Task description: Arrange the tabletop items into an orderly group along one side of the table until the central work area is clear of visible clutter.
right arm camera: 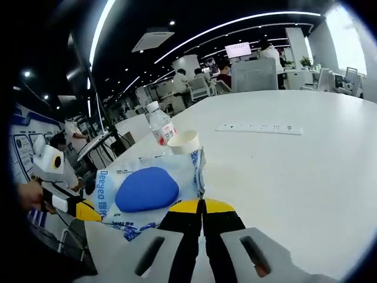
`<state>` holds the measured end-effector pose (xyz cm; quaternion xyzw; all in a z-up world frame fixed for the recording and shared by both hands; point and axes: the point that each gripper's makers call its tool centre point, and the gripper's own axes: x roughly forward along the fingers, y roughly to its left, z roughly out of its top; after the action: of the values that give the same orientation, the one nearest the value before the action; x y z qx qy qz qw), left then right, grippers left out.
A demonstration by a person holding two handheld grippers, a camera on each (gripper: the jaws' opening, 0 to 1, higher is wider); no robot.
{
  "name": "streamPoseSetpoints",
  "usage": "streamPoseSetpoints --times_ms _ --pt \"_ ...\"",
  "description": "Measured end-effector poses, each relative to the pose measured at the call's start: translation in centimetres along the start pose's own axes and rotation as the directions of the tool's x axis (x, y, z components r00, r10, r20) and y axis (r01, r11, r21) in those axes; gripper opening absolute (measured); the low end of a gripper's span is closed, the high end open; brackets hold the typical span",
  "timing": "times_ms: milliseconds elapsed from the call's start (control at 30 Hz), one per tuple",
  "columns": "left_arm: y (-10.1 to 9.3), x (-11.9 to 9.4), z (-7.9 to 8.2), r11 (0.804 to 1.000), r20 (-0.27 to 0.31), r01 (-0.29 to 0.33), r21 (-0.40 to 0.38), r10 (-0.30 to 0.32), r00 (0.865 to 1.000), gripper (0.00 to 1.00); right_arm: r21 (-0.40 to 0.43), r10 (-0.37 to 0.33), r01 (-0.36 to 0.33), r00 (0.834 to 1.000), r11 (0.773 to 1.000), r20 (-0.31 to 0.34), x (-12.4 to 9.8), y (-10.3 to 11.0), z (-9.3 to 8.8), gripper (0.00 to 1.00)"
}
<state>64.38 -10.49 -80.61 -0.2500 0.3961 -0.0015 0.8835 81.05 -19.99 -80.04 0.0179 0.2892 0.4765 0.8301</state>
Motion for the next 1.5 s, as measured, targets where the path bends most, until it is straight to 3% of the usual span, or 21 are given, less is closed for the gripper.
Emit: streamPoseSetpoints --times_ms 733,900,1267,1500 --pt "-1.2 4.1 5.8 0.982 -0.058 0.065 0.18 -0.056 0.997 0.0 0.087 -0.157 0.148 0.982 0.985 0.106 -4.7 -3.8 0.9 0.0" --pt "-1.6 5.1 7.2 0.978 -0.06 0.081 0.195 -0.07 0.996 0.0 0.097 -0.187 0.176 0.974 0.98 0.129 -5.7 -4.1 2.1 0.0" --pt "-2.6 7.9 10.9 0.968 -0.048 0.094 0.234 -0.085 0.995 0.0 0.085 -0.249 0.238 0.957 0.968 0.151 -5.5 -6.7 4.1 0.0" --pt "-2.5 10.0 12.5 0.975 -0.032 0.086 0.203 -0.081 0.996 0.0 0.114 -0.281 0.267 0.95 0.957 0.135 -4.7 -8.3 4.2 0.0"
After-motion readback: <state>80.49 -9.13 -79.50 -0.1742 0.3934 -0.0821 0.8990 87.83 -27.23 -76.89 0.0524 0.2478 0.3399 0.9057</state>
